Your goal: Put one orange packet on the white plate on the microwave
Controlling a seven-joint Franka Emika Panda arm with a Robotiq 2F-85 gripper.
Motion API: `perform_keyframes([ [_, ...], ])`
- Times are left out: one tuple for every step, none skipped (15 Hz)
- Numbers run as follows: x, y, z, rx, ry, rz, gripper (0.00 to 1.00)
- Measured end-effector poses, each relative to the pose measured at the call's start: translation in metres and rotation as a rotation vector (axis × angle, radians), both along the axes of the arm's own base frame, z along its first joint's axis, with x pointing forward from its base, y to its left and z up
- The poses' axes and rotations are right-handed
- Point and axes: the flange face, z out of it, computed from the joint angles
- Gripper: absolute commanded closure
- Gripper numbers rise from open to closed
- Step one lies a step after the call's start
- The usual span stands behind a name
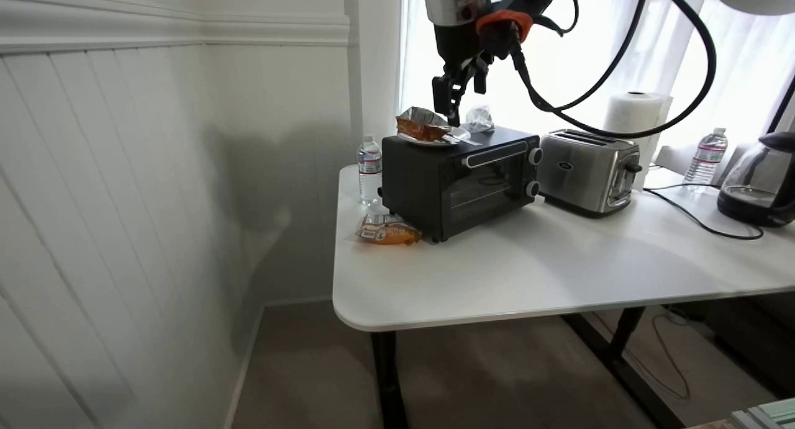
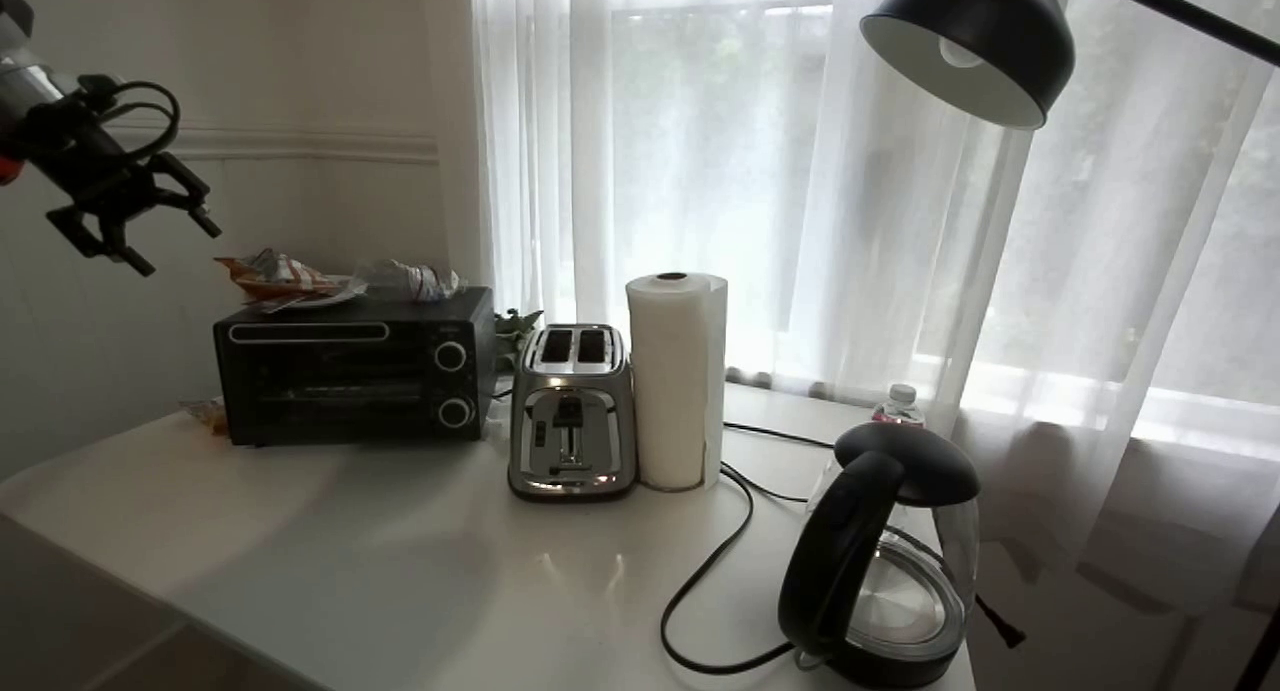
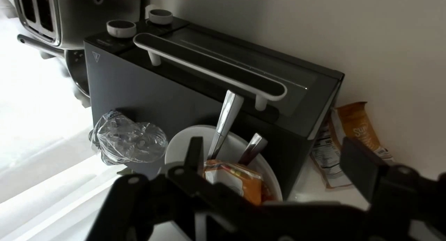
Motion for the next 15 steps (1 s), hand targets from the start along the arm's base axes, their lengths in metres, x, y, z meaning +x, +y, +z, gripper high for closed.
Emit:
perform_keyframes([
  [0.0,0.0,0.0,0.0,0.001,0.0,0.0],
  [0.0,0.0,-0.001,0.0,0.001,0.0,0.0],
  [0.0,0.0,-0.001,0.0,0.001,0.0,0.0],
  [0.0,0.0,0.0,0.001,-0.003,0.003,0.0],
  [0.004,-0.001,0.002,0.005,-0.01,0.001,0.0],
  [0.009,-0.002,0.007,0.013,-0.018,-0.006,0.0],
  [0.018,-0.006,0.014,0.022,-0.03,-0.02,0.0],
  [0.028,-0.012,0.024,0.033,-0.043,-0.036,0.0],
  [0.04,-0.019,0.035,0.042,-0.055,-0.048,0.0],
  [0.051,-0.028,0.046,0.045,-0.06,-0.056,0.0],
  [0.062,-0.038,0.056,0.045,-0.055,-0.061,0.0],
  [0.071,-0.049,0.066,0.048,-0.031,-0.059,0.0],
  [0.08,-0.061,0.075,0.053,0.006,-0.052,0.0],
  [0.086,-0.073,0.083,0.058,0.053,-0.039,0.0],
  [0.091,-0.085,0.09,0.061,0.102,-0.021,0.0],
])
